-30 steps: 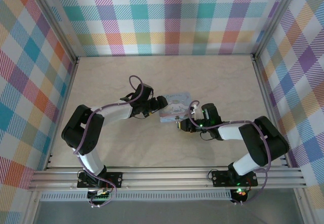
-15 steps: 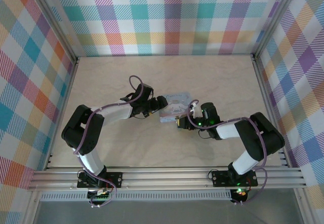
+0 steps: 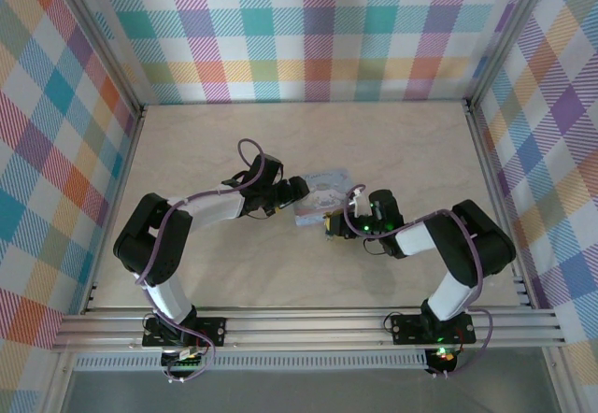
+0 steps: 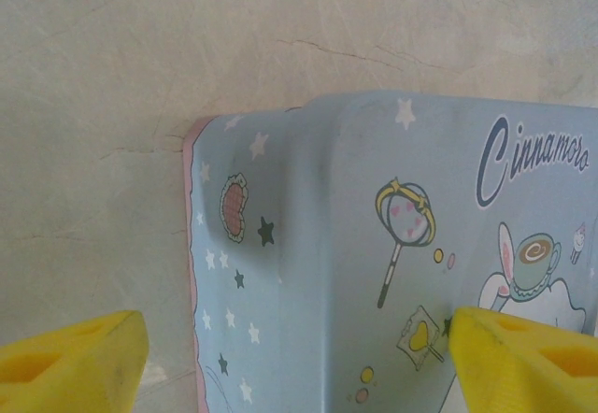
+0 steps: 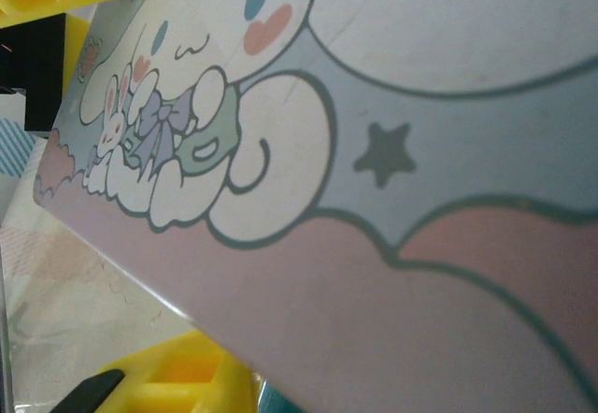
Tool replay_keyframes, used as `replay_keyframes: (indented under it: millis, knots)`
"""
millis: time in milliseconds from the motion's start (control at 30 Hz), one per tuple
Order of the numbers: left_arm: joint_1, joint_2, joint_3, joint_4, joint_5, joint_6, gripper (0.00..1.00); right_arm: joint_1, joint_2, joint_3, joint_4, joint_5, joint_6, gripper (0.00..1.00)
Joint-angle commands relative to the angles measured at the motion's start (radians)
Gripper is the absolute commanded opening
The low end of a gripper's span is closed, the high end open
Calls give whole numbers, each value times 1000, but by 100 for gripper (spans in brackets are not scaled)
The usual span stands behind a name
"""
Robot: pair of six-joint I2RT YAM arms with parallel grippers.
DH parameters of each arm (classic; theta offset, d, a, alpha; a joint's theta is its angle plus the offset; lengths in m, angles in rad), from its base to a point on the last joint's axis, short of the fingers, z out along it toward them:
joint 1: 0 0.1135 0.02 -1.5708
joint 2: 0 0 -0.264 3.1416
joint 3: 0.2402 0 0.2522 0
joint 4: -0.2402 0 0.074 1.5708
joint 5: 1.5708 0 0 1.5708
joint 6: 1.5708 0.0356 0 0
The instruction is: Unlock the padlock with the key
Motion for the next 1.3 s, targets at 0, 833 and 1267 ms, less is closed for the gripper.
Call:
replay_keyframes:
  millis: [0,833,1267]
  knots:
    - [-17,22,-4,-99,-23,-4,83,13,38,8,102,-34,51,24]
    - [-22,-32,-58,-104,-52,-16,83,12,26,-75,175,83,214,0]
    - [-97,-78,-109,-125,-88,-54,83,8,-27,-113,154,177,366,0]
